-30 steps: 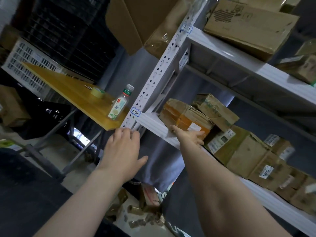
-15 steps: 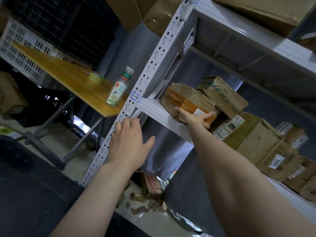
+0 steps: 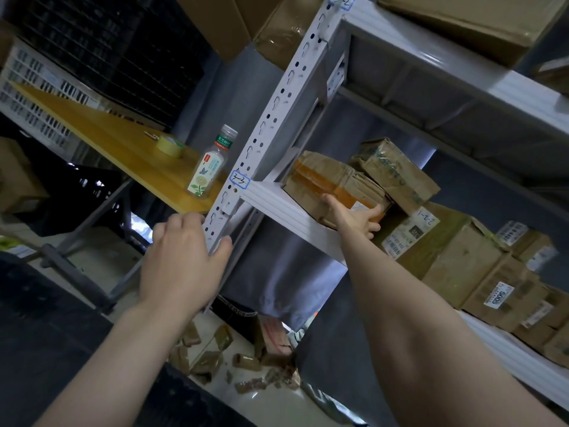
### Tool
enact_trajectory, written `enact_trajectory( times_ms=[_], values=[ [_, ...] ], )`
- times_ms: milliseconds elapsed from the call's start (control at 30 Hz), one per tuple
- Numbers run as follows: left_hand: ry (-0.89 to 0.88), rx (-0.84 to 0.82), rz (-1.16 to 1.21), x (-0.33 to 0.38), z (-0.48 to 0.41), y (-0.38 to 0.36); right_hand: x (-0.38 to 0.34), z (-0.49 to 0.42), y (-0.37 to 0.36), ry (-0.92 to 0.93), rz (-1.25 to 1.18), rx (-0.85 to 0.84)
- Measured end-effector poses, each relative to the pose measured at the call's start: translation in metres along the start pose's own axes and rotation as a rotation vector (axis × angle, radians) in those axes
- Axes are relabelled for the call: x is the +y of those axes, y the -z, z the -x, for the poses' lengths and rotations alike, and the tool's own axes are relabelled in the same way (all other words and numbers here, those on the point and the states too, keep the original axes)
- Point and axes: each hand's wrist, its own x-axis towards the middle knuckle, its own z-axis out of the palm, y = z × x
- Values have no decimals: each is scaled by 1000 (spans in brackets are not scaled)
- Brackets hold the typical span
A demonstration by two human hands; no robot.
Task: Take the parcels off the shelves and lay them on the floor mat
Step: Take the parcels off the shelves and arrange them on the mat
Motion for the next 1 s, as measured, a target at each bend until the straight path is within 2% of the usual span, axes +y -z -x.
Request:
enact_trajectory(
  times_ms=[67, 233, 300, 433, 600, 733, 867, 1000],
  values=[
    [-17, 5, 12, 4, 0, -3, -4, 0, 2, 53, -10, 71],
    [-47, 19, 46, 18, -4, -11, -25, -10, 25, 400, 192, 494],
    [-68, 29, 67, 23, -5, -13, -38, -20, 36, 511, 290, 557],
    [-92, 58, 101, 32, -8, -17, -64, -46, 52, 594, 501, 495],
    [-110, 79, 105, 31, -16, -17, -87, -61, 52, 461, 491, 252],
    [-92, 85, 72, 27, -20, -9, -96, -60, 48, 464, 590, 255],
    [-86, 86, 19, 22, -17, 0, -108, -55, 47, 405, 506, 249],
    [-82, 86, 0, 21, -18, 4, -121, -48, 54, 373, 425, 157]
  ],
)
